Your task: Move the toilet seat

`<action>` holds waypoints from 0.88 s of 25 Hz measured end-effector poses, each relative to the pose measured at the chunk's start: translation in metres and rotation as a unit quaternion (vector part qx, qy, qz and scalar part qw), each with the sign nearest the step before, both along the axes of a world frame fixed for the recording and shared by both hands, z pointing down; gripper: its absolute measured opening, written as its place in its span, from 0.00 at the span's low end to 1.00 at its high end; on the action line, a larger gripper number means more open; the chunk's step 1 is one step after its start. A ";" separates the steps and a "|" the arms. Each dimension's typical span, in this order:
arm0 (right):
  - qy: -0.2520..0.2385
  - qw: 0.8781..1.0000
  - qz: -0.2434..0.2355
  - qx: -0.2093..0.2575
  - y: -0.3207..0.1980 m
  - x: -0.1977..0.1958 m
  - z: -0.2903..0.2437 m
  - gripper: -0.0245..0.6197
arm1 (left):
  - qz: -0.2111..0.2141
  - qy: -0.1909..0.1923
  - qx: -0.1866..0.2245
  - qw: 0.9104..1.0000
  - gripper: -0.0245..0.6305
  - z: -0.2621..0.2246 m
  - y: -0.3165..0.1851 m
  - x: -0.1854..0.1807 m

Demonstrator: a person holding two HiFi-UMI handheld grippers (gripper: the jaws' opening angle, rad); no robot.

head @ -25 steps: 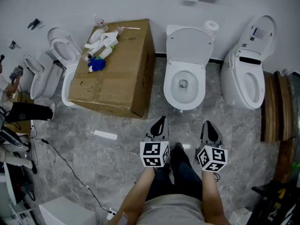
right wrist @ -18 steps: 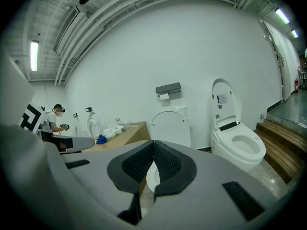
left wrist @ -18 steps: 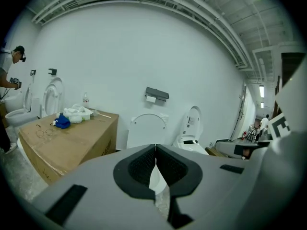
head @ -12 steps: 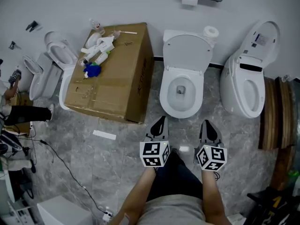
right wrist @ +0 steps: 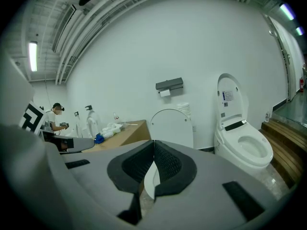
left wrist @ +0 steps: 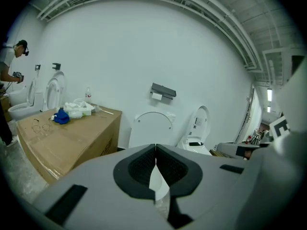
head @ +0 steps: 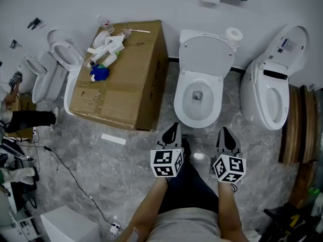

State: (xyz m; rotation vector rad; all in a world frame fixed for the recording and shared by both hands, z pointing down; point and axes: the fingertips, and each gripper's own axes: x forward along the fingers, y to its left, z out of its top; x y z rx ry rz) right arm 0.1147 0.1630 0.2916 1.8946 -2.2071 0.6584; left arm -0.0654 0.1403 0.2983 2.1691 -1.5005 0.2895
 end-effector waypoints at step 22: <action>0.003 0.996 0.028 -0.086 -0.099 0.007 0.069 0.06 | 0.060 -0.011 -0.085 0.994 0.06 0.067 -0.118 0.005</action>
